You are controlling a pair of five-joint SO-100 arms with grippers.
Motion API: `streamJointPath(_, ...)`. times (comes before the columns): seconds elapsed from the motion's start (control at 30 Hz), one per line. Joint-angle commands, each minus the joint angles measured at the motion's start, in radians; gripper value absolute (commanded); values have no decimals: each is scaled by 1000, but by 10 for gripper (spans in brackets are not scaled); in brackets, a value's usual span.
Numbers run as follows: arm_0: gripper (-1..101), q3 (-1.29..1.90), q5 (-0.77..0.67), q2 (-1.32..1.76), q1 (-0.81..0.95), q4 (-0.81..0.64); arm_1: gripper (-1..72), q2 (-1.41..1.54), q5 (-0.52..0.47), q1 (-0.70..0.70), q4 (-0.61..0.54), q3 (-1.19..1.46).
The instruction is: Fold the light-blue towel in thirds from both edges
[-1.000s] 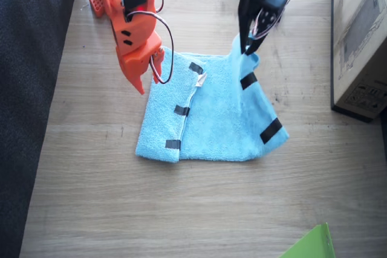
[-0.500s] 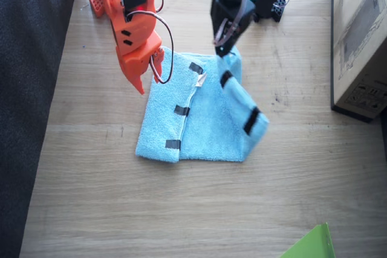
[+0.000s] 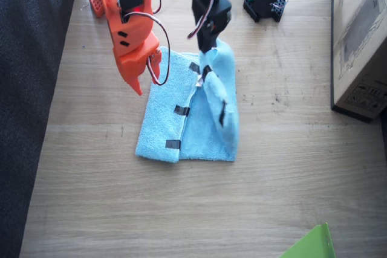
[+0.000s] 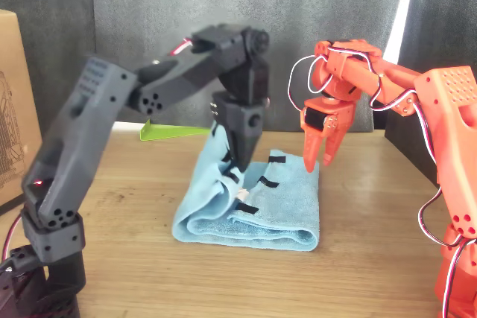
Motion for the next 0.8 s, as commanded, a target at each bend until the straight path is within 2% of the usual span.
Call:
streamJointPath(0.0, -3, -54, 12, -8, -20, 20, 235, 55, 8, 12, 5, 12)
streamJointPath(0.27, 6, -106, 26, -55, -38, 21, 237, 54, 9, 15, 5, 17)
streamJointPath(0.4, 208, -107, 34, -52, -41, 23, 238, 49, 8, 17, 5, 18)
streamJointPath(0.47, 274, -117, 41, -52, -43, 23, 238, 46, 9, 20, 5, 18)
streamJointPath(0.6, 313, -141, 60, -54, -57, 23, 238, 44, 9, 28, 5, 18)
streamJointPath(0.77, 308, -172, 78, -8, -37, 25, 235, 48, 11, 21, 5, 25)
